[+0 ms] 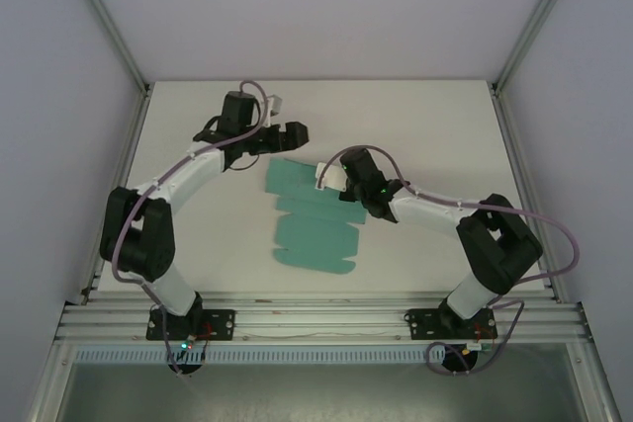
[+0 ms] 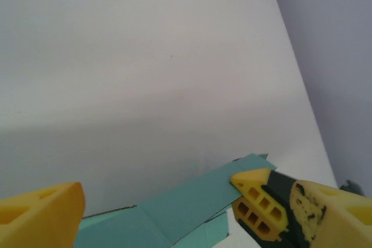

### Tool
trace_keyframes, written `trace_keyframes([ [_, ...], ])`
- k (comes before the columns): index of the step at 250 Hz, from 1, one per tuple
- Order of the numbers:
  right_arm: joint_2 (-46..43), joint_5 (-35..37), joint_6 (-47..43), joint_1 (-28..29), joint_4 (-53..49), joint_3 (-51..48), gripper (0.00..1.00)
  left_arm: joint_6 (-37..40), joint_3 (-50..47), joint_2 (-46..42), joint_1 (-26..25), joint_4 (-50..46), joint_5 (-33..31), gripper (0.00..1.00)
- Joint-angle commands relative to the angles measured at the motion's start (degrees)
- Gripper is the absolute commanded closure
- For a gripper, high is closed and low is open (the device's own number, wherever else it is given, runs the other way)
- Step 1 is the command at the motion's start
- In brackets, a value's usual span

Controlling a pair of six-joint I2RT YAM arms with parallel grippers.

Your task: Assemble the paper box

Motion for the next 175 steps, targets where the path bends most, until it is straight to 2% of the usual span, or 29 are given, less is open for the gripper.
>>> trace_keyframes([
  [1, -1.6, 0.0, -0.3, 0.4, -0.9, 0.0, 1.0, 2.8, 2.5, 1.5, -1.4, -4.1, 3.0, 0.16],
  [16, -1.5, 0.2, 0.3, 0.4, -0.3, 0.0, 1.0, 2.5, 1.5, 1.5, -1.7, -3.7, 3.0, 0.19],
  [31, -1.5, 0.3, 1.0, 0.4, 0.3, -0.1, 1.0, 2.0, 0.4, 1.4, -1.9, -3.8, 3.0, 0.27],
  [51, -1.3, 0.9, 1.5, 0.4, 0.7, 0.1, 1.0, 1.6, -1.4, 0.8, -2.3, -4.3, 2.7, 0.34],
  [70, -1.1, 1.8, 1.6, 0.4, 1.0, 0.3, 1.0, 1.2, -3.1, -0.1, -2.6, -4.7, 2.0, 0.37],
  [114, -1.3, 2.2, 1.8, 0.4, 1.7, 0.1, 1.0, 0.5, -5.5, -0.7, -3.4, -5.2, -1.0, 0.38],
  [175, -1.2, 0.6, 1.5, 0.9, 3.4, -0.9, 1.0, -7.2, -8.0, 1.4, -4.1, 4.9, 5.9, 0.44],
])
